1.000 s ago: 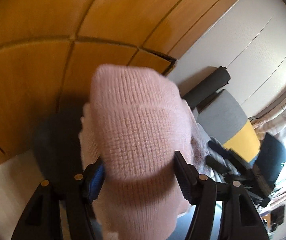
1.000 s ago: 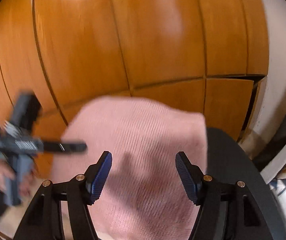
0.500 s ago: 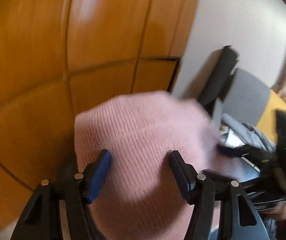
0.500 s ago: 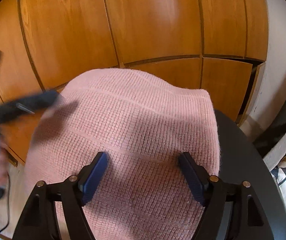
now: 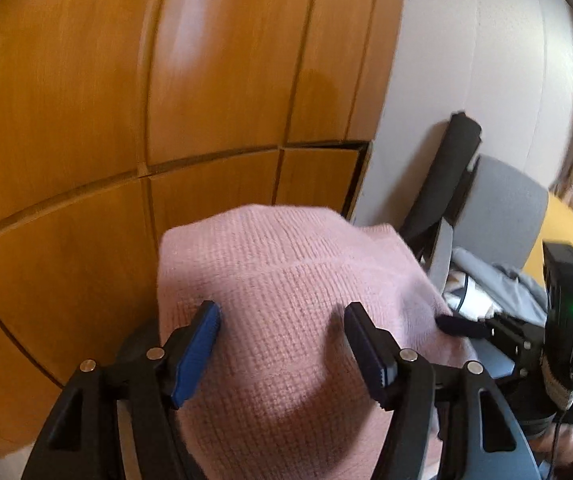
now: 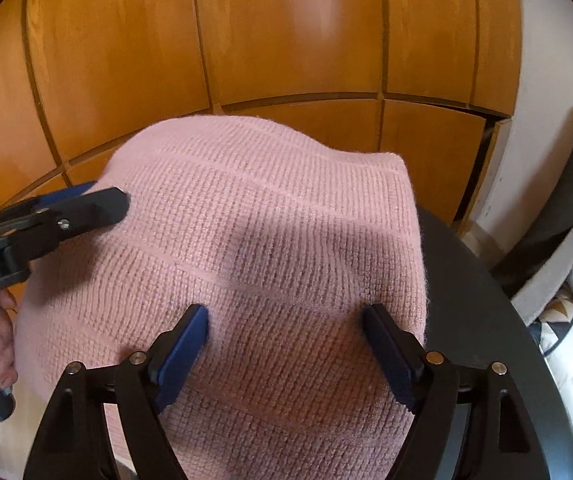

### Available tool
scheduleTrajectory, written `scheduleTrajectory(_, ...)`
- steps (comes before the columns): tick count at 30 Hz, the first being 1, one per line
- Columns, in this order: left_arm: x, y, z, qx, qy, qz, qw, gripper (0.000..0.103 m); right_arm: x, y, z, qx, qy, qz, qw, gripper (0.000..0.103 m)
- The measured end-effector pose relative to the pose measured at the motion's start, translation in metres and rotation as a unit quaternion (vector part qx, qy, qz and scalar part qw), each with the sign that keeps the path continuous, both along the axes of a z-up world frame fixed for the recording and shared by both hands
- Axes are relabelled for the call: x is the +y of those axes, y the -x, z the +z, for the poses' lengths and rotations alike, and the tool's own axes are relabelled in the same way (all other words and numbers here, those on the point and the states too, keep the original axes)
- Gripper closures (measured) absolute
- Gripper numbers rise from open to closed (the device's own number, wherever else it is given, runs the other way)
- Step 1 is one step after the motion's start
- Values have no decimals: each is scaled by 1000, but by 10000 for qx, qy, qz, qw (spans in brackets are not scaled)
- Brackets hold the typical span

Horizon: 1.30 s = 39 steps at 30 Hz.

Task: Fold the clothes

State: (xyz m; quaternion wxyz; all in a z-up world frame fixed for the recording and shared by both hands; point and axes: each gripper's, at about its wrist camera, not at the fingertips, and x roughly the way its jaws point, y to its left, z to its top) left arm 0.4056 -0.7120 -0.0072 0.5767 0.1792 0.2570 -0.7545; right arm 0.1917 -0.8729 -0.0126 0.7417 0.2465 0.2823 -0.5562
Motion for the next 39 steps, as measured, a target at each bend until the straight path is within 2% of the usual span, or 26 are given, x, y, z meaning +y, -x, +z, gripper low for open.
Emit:
scheduleTrajectory(2, 7, -3, 11, 20, 28, 232, 9997, 36, 5, 0, 9, 17, 7, -104, 9999, 20)
scheduleTrajectory(5, 23, -7, 23, -210, 152, 650, 9975, 36, 19, -3, 23, 175, 105, -288, 9994, 20)
scheduleTrajectory(9, 59, -9, 43, -619, 413, 1309, 9886, 36, 34, -6, 44, 416, 643, -883, 9931, 19)
scheduleTrajectory(11, 79, -7, 49, -721, 473, 1505, 9848, 36, 40, -8, 53, 504, 932, -1217, 9869, 6)
scheduleTrajectory(12, 89, -5, 52, -771, 498, 1594, 9829, 36, 49, -7, 58, 361, 991, -1273, 9862, 0)
scheduleTrajectory(14, 111, 2, 57, -714, 586, 1495, 9844, 36, 70, -12, 65, 69, 955, -1277, 9872, 0)
scheduleTrajectory(16, 131, 6, 58, -657, 566, 1624, 9829, 36, 85, -21, 66, 74, 807, -1270, 9886, 0)
scheduleTrajectory(18, 151, 9, 59, -600, 545, 1754, 9812, 38, 98, -32, 68, 371, 816, -1383, 9863, 0)
scheduleTrajectory(21, 168, 4, 54, -336, 396, 1511, 9871, 43, 122, -39, 71, 562, 1146, -1690, 9773, 0)
scheduleTrajectory(22, 175, 4, 54, -359, 359, 1476, 9877, 43, 131, -40, 73, 598, 1252, -1797, 9739, 0)
scheduleTrajectory(24, 187, 8, 54, -555, 414, 1396, 9878, 45, 146, -39, 74, 526, 1304, -1816, 9733, 0)
scheduleTrajectory(25, 192, 11, 53, -774, 401, 1514, 9846, 45, 154, -38, 74, 570, 1337, -1859, 9718, 0)
scheduleTrajectory(27, 200, 19, 51, -1330, 577, 1787, 9732, 45, 165, -37, 72, 593, 1343, -1834, 9720, 0)
scheduleTrajectory(28, 204, 23, 51, -1432, 647, 1862, 9699, 45, 168, -37, 71, 631, 1343, -1823, 9720, 0)
scheduleTrajectory(30, 207, 25, 55, -1286, 599, 1781, 9737, 45, 177, -37, 72, 703, 1387, -1813, 9711, 0)
scheduleTrajectory(33, 199, 27, 66, -1100, 577, 1700, 9776, 45, 175, -39, 77, 701, 1451, -1748, 9713, 0)
scheduleTrajectory(35, 188, 26, 74, -1052, 589, 1773, 9768, 45, 165, -39, 85, 715, 1507, -1751, 9703, 0)
scheduleTrajectory(39, 160, 19, 81, -830, 472, 1803, 9790, 45, 125, -39, 97, 702, 1317, -1725, 9736, 0)
